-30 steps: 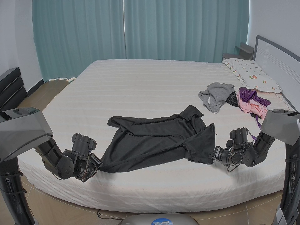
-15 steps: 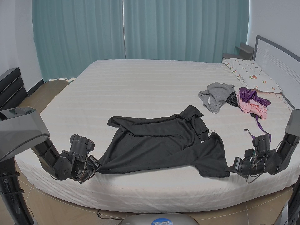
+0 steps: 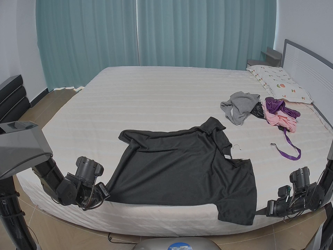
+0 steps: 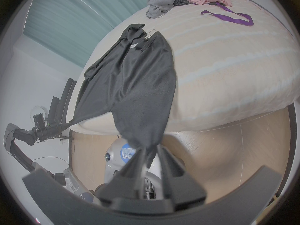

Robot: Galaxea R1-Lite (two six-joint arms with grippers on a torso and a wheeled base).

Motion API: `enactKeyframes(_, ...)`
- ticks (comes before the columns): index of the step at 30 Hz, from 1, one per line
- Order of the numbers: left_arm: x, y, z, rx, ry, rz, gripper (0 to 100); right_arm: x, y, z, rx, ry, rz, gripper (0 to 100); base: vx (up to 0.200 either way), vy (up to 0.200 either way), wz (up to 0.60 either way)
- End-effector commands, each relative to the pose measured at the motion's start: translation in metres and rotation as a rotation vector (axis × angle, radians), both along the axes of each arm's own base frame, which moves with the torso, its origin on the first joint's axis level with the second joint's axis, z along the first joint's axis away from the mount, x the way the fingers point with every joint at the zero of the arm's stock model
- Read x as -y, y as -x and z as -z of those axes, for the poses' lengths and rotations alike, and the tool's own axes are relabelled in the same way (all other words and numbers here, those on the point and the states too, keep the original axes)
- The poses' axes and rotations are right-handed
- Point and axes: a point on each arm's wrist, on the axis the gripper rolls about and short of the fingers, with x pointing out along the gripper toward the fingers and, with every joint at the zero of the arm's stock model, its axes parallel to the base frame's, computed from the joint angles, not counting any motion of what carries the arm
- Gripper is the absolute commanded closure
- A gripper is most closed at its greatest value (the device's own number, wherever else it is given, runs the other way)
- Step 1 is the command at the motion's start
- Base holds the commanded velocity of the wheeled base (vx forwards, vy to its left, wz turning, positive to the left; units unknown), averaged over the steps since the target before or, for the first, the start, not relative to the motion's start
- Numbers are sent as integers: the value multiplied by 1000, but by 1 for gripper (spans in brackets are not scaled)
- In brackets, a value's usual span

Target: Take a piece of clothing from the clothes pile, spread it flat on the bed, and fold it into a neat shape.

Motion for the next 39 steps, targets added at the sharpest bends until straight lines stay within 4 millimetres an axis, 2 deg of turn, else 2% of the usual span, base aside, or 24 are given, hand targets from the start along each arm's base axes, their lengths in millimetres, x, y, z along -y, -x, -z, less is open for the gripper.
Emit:
enactKeyframes(1,0,1,1,-6,-3,2,100,-3,-4,4,-7,0,-16,0,0,0,0)
enactKeyframes(9,1,2,-1,-1,-1,5,100,4,-39,8,67,1,19,0,0,0,0)
enactKeyframes(11,0,2,0,-4,-2,4,100,4,-56,12,89,6,27,0,0,0,0)
enactKeyframes(16,1,1,2,-9,-3,5,100,4,-79,20,114,21,42,0,0,0,0)
enactKeyframes(30,1,1,2,-9,-1,7,100,8,-105,38,133,45,71,0,0,0,0)
enactKeyframes(31,1,1,2,-9,-1,7,100,8,-105,38,133,45,71,100,0,0,0)
enactKeyframes(35,1,1,3,-11,-1,7,100,11,-110,47,121,71,91,100,0,0,0)
enactKeyframes(39,1,1,3,-11,-1,7,100,11,-107,44,120,72,92,100,0,0,0)
